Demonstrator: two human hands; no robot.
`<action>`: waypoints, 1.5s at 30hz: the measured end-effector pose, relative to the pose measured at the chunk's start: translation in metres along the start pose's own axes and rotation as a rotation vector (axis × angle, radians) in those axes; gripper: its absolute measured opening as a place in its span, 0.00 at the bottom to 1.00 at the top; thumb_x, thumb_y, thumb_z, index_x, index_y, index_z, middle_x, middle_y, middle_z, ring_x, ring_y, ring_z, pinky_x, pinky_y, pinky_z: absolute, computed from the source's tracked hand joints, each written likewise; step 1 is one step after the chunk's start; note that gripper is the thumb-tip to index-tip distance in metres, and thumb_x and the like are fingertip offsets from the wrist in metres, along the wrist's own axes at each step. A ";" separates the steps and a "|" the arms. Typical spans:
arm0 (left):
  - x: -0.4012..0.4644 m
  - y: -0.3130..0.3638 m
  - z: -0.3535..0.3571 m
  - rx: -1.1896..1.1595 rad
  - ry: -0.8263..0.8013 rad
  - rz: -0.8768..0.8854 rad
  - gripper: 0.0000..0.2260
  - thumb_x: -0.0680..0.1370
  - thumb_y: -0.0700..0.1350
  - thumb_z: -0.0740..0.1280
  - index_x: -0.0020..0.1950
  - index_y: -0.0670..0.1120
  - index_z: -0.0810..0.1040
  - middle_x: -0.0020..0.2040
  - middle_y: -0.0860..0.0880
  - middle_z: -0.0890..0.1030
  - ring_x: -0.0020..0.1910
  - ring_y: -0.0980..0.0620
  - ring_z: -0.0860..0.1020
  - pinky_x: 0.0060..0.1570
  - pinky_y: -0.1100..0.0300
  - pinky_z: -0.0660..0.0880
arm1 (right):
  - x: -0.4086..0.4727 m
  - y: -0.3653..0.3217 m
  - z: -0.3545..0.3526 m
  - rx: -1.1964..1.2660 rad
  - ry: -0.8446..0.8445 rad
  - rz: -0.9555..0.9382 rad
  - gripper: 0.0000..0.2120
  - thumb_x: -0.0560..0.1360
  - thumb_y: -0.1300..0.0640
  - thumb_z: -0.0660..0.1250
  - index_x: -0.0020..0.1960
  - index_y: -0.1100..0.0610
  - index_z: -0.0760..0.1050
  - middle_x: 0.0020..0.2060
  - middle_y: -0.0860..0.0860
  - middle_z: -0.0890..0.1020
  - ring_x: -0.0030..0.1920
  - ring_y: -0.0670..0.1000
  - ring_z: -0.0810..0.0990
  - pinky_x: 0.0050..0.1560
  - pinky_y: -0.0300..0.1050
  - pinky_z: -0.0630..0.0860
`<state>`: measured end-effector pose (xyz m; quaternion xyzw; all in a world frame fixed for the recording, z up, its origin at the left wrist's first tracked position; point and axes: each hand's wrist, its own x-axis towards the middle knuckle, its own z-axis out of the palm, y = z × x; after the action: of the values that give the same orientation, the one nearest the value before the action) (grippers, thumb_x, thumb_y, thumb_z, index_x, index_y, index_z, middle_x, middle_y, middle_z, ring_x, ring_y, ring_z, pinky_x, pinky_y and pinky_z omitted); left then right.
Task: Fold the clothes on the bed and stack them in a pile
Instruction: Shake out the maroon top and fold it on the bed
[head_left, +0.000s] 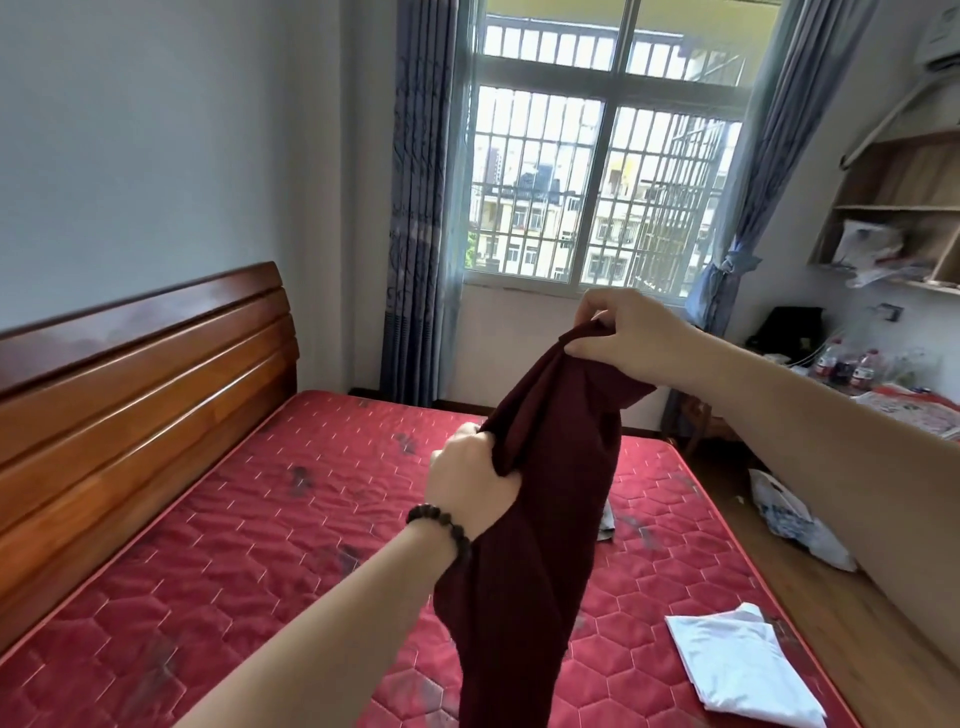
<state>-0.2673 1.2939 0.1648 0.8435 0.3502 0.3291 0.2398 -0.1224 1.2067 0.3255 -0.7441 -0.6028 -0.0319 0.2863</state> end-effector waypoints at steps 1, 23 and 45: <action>0.001 -0.005 -0.004 -0.007 -0.010 -0.009 0.06 0.70 0.46 0.69 0.39 0.45 0.76 0.42 0.51 0.71 0.41 0.48 0.76 0.48 0.50 0.77 | -0.001 0.003 -0.005 0.005 0.001 0.016 0.06 0.72 0.55 0.72 0.43 0.53 0.74 0.36 0.48 0.80 0.33 0.44 0.74 0.33 0.38 0.69; 0.013 -0.029 -0.028 -0.326 0.007 0.185 0.08 0.80 0.44 0.63 0.44 0.44 0.78 0.40 0.47 0.80 0.40 0.52 0.78 0.44 0.55 0.76 | -0.001 0.029 -0.026 0.094 0.023 0.072 0.04 0.75 0.58 0.69 0.47 0.49 0.78 0.38 0.44 0.81 0.36 0.42 0.78 0.40 0.39 0.70; 0.042 -0.072 0.012 -0.304 -0.060 0.225 0.08 0.75 0.48 0.70 0.42 0.44 0.77 0.39 0.51 0.78 0.37 0.57 0.75 0.39 0.68 0.72 | 0.034 0.074 0.025 -0.027 -0.068 -0.057 0.11 0.75 0.64 0.65 0.43 0.51 0.83 0.42 0.43 0.84 0.44 0.46 0.80 0.48 0.33 0.72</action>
<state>-0.2670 1.3696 0.1271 0.8410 0.1924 0.3775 0.3363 -0.0530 1.2397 0.2897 -0.7309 -0.6328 -0.0228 0.2546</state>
